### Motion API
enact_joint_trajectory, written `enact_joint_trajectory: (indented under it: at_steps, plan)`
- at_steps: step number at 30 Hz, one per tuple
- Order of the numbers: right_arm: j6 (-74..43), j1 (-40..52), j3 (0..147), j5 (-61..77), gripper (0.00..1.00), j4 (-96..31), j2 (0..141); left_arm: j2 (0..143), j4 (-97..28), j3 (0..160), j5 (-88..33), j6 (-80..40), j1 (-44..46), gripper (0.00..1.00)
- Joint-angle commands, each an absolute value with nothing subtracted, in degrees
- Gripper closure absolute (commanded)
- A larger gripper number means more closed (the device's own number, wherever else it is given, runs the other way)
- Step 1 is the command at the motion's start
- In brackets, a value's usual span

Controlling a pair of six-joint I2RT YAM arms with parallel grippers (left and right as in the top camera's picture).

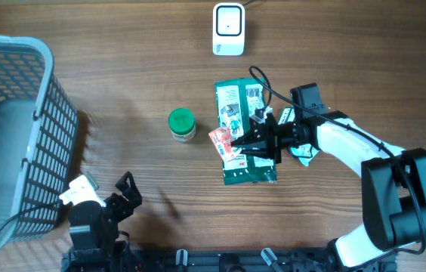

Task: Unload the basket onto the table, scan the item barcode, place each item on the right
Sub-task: 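Lift the red box and hold it under the scanner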

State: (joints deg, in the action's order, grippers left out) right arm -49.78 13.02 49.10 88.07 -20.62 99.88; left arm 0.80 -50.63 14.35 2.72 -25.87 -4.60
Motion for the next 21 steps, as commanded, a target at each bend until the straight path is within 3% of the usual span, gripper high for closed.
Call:
enact_joint_trajectory:
  at_steps: [1,4,7,14,17,21]
  plan:
    - [-47.99,12.88,49.04,90.15,0.96,-19.94,98.78,0.38,-50.63,14.13,2.85,-26.17,-4.34,0.00]
    - [-43.70,12.88,49.04,86.56,0.96,-15.97,98.78,0.38,-50.63,14.13,2.85,-26.17,-4.34,0.00]
    - [-38.54,13.32,49.06,67.18,0.96,-13.21,98.78,0.38,-50.63,14.13,2.85,-26.17,-4.34,0.00]
    - [-33.01,18.83,53.80,55.44,0.96,-8.71,97.21,0.38,-50.63,14.13,2.85,-26.17,-4.34,0.00]
    - [-33.01,20.69,59.66,36.80,0.95,-12.93,96.29,0.38,-50.63,14.13,2.85,-26.17,-4.34,0.00]
    - [-32.97,21.43,64.18,8.84,0.95,-7.84,96.31,0.38,-50.63,14.13,2.85,-26.17,-4.34,0.00]
